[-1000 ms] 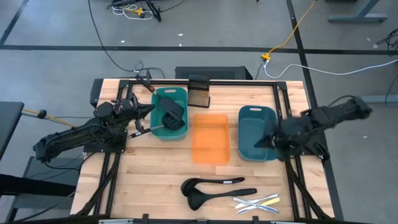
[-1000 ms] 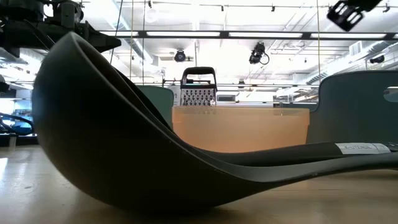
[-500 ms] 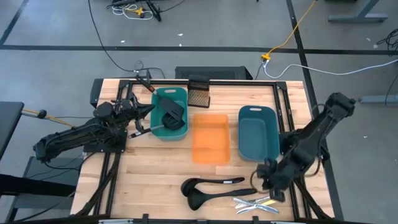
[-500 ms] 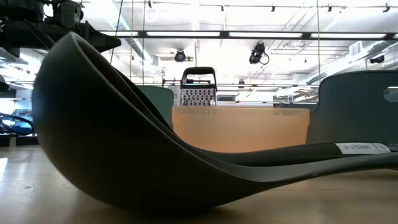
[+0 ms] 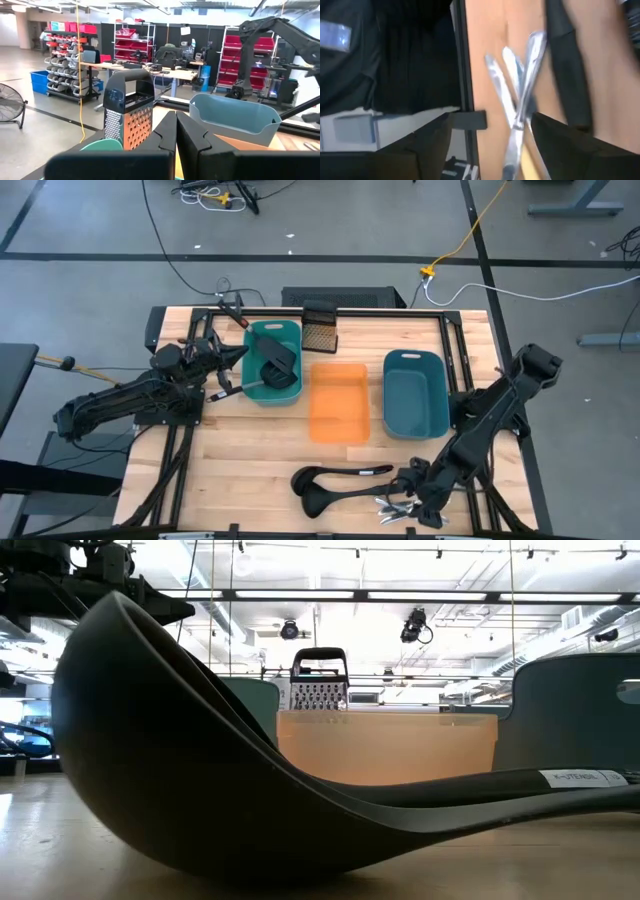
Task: Pick & Place Kitchen Items
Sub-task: Adjust the top silver table knife, then adjust the top black serving spoon
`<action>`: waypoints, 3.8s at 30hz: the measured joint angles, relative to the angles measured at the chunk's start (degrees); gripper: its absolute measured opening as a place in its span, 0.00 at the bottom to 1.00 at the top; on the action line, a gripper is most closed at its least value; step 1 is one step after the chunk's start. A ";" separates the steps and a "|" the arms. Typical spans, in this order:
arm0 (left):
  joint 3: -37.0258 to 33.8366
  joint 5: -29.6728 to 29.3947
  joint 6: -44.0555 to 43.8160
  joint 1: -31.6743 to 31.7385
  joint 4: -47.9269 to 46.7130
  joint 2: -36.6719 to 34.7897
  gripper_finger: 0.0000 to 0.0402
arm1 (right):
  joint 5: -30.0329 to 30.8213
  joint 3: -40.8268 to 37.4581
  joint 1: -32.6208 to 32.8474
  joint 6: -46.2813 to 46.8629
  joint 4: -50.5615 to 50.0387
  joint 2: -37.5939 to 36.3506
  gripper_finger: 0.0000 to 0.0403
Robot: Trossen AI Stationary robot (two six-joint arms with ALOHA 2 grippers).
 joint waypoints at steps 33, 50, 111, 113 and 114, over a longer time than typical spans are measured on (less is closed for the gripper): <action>0.02 -1.67 0.61 0.02 -0.94 0.09 0.02 | 5.75 0.62 4.38 10.72 0.55 14.10 0.62; 0.07 4.89 2.18 0.00 0.65 0.07 0.02 | 15.92 9.75 2.12 -0.78 -12.14 14.01 0.62; 0.07 1.97 2.14 0.00 -2.29 0.11 0.02 | 23.28 8.44 -8.55 -20.61 -11.18 14.50 0.37; 0.07 1.98 2.76 0.00 -2.36 0.11 0.02 | 20.96 8.44 -10.24 -23.87 -8.47 14.90 0.37; 0.07 1.98 2.94 0.00 -2.59 0.11 0.02 | 20.20 8.47 -10.88 -25.06 -7.35 15.17 0.37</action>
